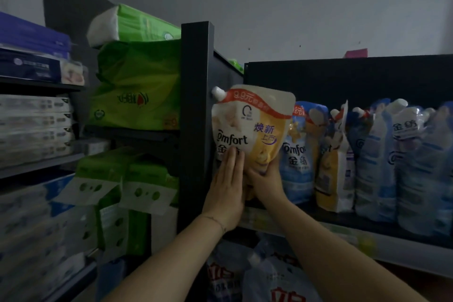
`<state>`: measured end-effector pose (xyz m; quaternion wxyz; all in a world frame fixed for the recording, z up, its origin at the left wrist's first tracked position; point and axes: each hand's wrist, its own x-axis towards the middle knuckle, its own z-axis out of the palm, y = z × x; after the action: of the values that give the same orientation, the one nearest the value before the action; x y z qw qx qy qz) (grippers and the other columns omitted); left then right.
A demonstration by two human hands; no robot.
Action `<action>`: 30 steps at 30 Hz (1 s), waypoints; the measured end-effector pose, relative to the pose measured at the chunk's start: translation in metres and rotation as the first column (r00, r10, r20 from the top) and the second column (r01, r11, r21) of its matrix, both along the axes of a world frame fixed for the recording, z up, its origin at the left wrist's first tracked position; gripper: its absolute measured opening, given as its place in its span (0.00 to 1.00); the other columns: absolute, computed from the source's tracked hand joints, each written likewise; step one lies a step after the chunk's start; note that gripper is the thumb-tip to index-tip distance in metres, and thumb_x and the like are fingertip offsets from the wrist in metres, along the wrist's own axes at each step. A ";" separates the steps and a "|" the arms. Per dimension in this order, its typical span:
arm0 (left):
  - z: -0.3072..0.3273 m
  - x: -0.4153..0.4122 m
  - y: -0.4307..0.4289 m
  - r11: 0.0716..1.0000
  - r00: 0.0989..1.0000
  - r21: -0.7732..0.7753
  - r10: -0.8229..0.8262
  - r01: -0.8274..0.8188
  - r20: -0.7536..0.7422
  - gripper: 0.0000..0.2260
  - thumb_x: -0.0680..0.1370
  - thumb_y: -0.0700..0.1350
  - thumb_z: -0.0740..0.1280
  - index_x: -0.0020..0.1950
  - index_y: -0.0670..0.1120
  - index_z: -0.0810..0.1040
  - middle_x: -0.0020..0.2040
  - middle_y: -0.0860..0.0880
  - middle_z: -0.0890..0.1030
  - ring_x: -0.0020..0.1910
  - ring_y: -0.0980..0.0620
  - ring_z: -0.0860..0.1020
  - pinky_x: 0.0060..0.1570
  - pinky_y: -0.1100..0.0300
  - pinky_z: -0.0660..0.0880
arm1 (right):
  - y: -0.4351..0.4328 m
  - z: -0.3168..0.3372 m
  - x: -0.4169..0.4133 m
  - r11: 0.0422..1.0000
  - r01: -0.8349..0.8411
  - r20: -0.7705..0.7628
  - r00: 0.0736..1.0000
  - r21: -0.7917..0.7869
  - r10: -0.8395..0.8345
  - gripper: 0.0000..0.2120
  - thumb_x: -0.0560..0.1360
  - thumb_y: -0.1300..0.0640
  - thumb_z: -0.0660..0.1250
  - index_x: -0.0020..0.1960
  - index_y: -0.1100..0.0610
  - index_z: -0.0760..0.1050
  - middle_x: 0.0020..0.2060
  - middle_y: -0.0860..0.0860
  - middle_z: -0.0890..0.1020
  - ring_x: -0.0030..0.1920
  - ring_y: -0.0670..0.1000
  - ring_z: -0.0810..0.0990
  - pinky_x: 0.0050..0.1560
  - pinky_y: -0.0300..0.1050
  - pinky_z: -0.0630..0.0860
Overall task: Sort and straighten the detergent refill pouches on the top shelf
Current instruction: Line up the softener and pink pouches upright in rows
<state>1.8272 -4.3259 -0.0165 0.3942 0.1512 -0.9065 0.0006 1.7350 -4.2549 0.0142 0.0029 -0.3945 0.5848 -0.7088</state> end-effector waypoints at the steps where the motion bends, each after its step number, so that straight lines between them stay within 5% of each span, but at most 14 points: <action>1: 0.000 -0.002 0.000 0.999 1.000 0.043 -0.001 0.001 0.001 0.37 0.81 0.38 0.54 0.70 0.50 0.23 0.69 0.53 0.19 0.74 0.51 0.29 0.75 0.56 0.38 | -0.002 0.001 -0.004 0.997 0.007 0.002 1.000 0.080 -0.008 0.32 0.72 0.56 0.73 0.69 0.51 0.59 0.58 0.50 0.77 0.58 0.51 0.78 0.55 0.47 0.77; 4: 0.000 -0.007 -0.007 0.989 0.999 0.145 -0.001 0.008 -0.050 0.37 0.82 0.43 0.58 0.73 0.50 0.28 0.74 0.52 0.26 0.77 0.49 0.39 0.76 0.55 0.47 | -0.001 0.016 -0.012 0.935 0.081 -0.054 0.996 0.346 -0.066 0.40 0.73 0.50 0.72 0.75 0.59 0.52 0.65 0.57 0.72 0.62 0.56 0.75 0.58 0.45 0.72; 7: 0.001 -0.008 -0.009 0.992 0.998 0.110 -0.052 0.055 -0.031 0.35 0.82 0.46 0.57 0.73 0.51 0.30 0.75 0.51 0.29 0.77 0.52 0.38 0.75 0.57 0.46 | 0.008 0.022 -0.007 0.878 0.132 -0.135 0.988 0.460 -0.078 0.36 0.75 0.50 0.70 0.73 0.62 0.54 0.64 0.59 0.73 0.62 0.57 0.75 0.56 0.44 0.71; 11: 0.003 -0.014 -0.003 0.997 0.997 0.026 -0.070 0.069 0.040 0.36 0.82 0.45 0.56 0.71 0.52 0.26 0.71 0.55 0.24 0.73 0.56 0.29 0.74 0.56 0.41 | 0.025 0.006 0.006 0.928 0.212 -0.286 0.950 0.305 -0.122 0.24 0.78 0.55 0.65 0.70 0.56 0.61 0.61 0.52 0.75 0.59 0.51 0.76 0.52 0.41 0.74; 13: 0.001 -0.020 -0.007 0.995 0.991 -0.063 -0.067 0.075 0.112 0.35 0.82 0.52 0.54 0.73 0.52 0.26 0.71 0.57 0.23 0.73 0.56 0.27 0.75 0.54 0.38 | 0.035 -0.007 0.012 0.930 0.329 -0.513 0.834 0.166 -0.204 0.18 0.78 0.60 0.61 0.68 0.57 0.66 0.60 0.52 0.74 0.59 0.52 0.74 0.53 0.40 0.71; 16: 0.002 -0.024 -0.013 0.990 0.989 -0.058 -0.120 0.125 0.090 0.32 0.79 0.60 0.47 0.76 0.53 0.32 0.73 0.58 0.27 0.73 0.59 0.28 0.73 0.57 0.33 | 0.043 -0.020 0.004 0.850 0.518 -0.814 0.531 0.091 -0.237 0.11 0.76 0.60 0.57 0.55 0.58 0.74 0.49 0.54 0.74 0.49 0.55 0.74 0.44 0.44 0.72; 17: 0.004 -0.025 -0.015 0.990 0.986 -0.031 -0.132 0.136 0.101 0.33 0.79 0.60 0.48 0.75 0.54 0.31 0.73 0.58 0.26 0.72 0.59 0.27 0.72 0.58 0.32 | 0.046 -0.018 0.001 0.818 0.540 -0.833 0.532 0.197 -0.150 0.11 0.75 0.60 0.56 0.54 0.58 0.74 0.47 0.53 0.75 0.47 0.55 0.75 0.41 0.45 0.72; 21: 0.012 -0.030 -0.023 0.993 0.965 -0.060 -0.081 0.099 0.249 0.39 0.79 0.60 0.56 0.73 0.53 0.27 0.71 0.55 0.23 0.70 0.57 0.23 0.72 0.55 0.31 | 0.046 0.001 -0.010 0.656 0.363 -0.542 0.836 0.662 0.085 0.15 0.75 0.63 0.61 0.61 0.56 0.69 0.54 0.55 0.77 0.53 0.56 0.76 0.46 0.43 0.70; 26: 0.026 -0.021 -0.033 0.988 0.905 -0.052 -0.111 0.145 0.411 0.43 0.80 0.54 0.61 0.66 0.58 0.20 0.69 0.56 0.21 0.68 0.57 0.22 0.73 0.54 0.32 | 0.028 0.010 -0.023 0.527 0.358 -0.477 0.873 0.771 0.105 0.15 0.74 0.59 0.65 0.60 0.57 0.69 0.57 0.56 0.75 0.50 0.54 0.74 0.45 0.43 0.73; 30: 0.029 -0.023 -0.028 0.994 0.920 -0.105 0.069 -0.031 0.386 0.50 0.79 0.48 0.65 0.60 0.59 0.15 0.70 0.50 0.20 0.69 0.49 0.22 0.70 0.50 0.32 | 0.017 0.023 -0.010 0.407 0.342 -0.412 0.906 0.847 0.096 0.20 0.79 0.60 0.61 0.69 0.61 0.64 0.65 0.59 0.70 0.61 0.58 0.73 0.56 0.46 0.73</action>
<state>1.8040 -4.3541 0.0126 0.2134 0.1519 -0.9614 0.0845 1.7252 -4.2383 0.0369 0.0428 -0.4192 0.8886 -0.1813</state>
